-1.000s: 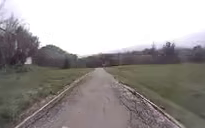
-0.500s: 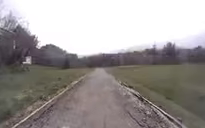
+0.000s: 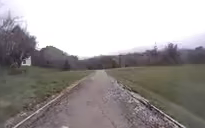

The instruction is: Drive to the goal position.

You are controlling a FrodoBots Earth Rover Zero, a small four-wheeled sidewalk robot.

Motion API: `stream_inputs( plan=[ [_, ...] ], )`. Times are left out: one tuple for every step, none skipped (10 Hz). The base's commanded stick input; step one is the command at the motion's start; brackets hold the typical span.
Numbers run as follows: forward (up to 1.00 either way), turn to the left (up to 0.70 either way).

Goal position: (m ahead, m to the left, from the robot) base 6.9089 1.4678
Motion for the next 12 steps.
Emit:
stream_inputs(
  plan=[
    [0.7, 0.0],
    [0.7, 0.0],
    [0.7, 0.0],
    [0.7, 0.0],
    [0.7, 0.0],
    [0.7, 0.0],
    [0.7, 0.0],
    [0.7, 0.0],
    [0.7, 0.0],
    [0.7, 0.0],
    [0.7, 0.0],
    [0.7, 0.0]
  ],
)
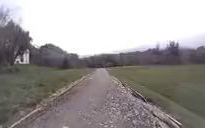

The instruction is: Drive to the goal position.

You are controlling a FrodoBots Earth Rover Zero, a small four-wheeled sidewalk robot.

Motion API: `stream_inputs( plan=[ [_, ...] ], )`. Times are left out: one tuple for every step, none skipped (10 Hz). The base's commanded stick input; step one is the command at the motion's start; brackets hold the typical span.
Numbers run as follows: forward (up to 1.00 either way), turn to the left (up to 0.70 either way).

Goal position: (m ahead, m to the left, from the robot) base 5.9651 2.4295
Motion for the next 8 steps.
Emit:
stream_inputs(
  plan=[
    [0.7, 0.0],
    [0.7, 0.0],
    [0.7, 0.0],
    [0.7, 0.0],
    [0.7, 0.0],
    [0.7, 0.0],
    [0.7, 0.0],
    [0.7, 0.0]
  ],
)
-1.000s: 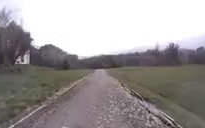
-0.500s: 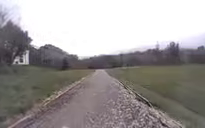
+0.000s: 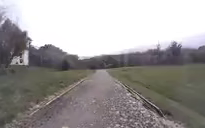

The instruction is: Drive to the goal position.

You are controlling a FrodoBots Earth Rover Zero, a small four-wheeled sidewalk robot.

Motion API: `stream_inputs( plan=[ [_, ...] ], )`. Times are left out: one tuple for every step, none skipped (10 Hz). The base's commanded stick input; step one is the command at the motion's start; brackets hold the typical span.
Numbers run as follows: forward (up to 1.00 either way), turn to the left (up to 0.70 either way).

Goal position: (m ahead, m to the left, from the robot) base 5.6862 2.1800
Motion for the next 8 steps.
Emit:
stream_inputs(
  plan=[
    [0.7, 0.0],
    [0.7, 0.0],
    [0.7, 0.0],
    [0.7, 0.0],
    [0.7, 0.0],
    [0.7, 0.0],
    [0.7, 0.0],
    [0.7, 0.0]
  ],
)
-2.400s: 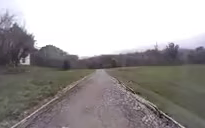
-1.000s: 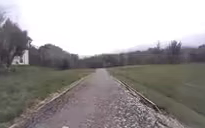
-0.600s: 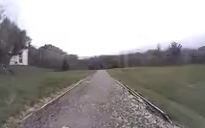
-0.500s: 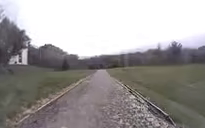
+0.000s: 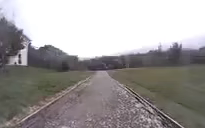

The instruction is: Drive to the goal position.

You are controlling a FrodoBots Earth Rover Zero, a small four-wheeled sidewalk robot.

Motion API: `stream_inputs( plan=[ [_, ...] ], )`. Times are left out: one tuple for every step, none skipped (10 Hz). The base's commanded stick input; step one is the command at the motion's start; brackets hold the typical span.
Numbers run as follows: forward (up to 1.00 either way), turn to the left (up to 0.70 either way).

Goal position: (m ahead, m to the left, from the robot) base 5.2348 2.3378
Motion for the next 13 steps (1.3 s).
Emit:
stream_inputs(
  plan=[
    [0.7, 0.0],
    [0.7, 0.0],
    [0.7, 0.0],
    [0.7, 0.0],
    [0.7, 0.0],
    [0.7, 0.0],
    [0.7, 0.0],
    [0.7, 0.0],
    [0.7, 0.0],
    [0.7, 0.0],
    [0.7, 0.0],
    [0.7, 0.0],
    [0.7, 0.0]
  ],
)
